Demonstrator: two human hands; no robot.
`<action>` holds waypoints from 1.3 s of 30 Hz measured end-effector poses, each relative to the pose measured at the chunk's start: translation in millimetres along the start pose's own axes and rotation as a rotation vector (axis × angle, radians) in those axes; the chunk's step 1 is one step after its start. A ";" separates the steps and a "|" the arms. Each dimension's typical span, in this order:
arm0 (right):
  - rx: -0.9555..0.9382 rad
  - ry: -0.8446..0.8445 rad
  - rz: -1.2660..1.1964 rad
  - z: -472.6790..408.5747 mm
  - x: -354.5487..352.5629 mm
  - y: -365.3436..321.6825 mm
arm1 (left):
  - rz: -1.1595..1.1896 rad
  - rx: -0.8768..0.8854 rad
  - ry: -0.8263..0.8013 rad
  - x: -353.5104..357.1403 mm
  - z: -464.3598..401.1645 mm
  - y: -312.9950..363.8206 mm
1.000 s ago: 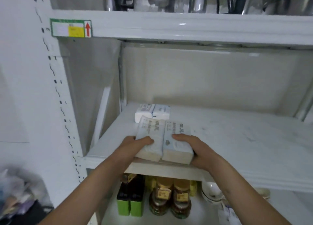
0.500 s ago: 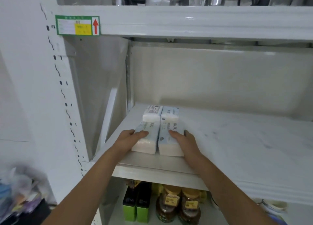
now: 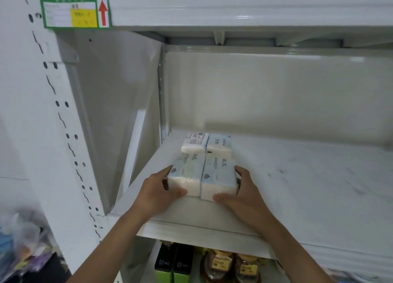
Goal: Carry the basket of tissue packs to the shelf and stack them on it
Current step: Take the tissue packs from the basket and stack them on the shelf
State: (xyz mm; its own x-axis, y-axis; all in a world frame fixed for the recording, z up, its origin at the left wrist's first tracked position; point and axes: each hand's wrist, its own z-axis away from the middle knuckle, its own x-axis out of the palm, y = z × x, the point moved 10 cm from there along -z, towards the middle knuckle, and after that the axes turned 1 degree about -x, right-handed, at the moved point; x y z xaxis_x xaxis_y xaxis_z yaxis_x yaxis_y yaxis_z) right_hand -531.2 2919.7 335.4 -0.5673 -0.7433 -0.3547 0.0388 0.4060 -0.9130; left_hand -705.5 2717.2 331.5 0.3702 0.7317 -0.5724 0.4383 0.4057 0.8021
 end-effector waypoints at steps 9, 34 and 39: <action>0.060 0.087 0.139 -37.9 -10.5 1.1 | -0.108 0.057 -0.001 9.7 -43.2 11.3; -0.629 0.426 0.607 209.8 -39.7 12.1 | -0.236 0.795 0.320 74.4 186.1 35.0; -0.092 0.273 0.776 289.4 -71.2 163.3 | -0.300 0.750 -0.119 210.0 248.4 -15.7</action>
State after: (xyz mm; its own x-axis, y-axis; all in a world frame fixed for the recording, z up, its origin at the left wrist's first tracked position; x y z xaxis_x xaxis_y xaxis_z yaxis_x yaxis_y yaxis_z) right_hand -246.4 2885.1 153.3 -0.5870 -0.0835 -0.8053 0.4408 0.8013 -0.4044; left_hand -431.2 2728.4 156.3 0.2160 0.5700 -0.7928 0.9486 0.0699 0.3087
